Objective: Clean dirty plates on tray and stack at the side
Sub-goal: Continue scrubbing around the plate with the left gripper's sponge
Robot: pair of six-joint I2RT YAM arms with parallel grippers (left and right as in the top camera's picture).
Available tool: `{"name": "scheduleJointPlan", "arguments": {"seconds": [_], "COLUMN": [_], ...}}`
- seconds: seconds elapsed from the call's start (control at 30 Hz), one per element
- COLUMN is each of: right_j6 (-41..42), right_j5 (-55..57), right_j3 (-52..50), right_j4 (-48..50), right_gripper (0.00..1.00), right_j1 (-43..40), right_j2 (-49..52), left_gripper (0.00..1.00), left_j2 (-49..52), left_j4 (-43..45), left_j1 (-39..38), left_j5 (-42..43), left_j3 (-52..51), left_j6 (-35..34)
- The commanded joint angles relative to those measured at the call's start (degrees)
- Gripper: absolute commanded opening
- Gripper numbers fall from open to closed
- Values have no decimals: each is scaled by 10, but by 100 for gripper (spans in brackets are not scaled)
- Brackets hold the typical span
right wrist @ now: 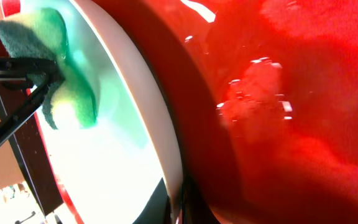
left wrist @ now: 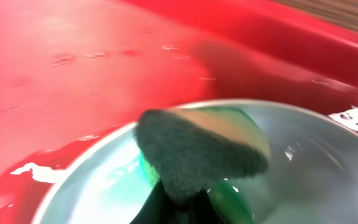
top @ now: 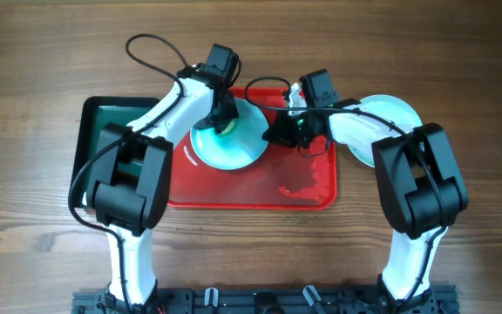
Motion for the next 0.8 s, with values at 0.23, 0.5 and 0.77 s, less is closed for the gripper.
{"name": "scheduleJointPlan", "arguments": {"seconds": [0.23,0.5,0.77], "right_j6": [2,2,0], "right_j5": [1,1,1], "right_j3": [-10,-10,-10], "right_j4": [-7,-7,-9], "right_gripper": [4,4,4], "right_j1": [-5,-5,-5], "right_j2": [15,15,15], "left_gripper": [4,4,4], "left_j2": [48,48,48], "left_j4": [-144,-9,100], "left_j1": [22,23,23], "left_j5": [516,523,16], "left_j3": [-35,-35,-35], "left_j6": [416,386,95]}}
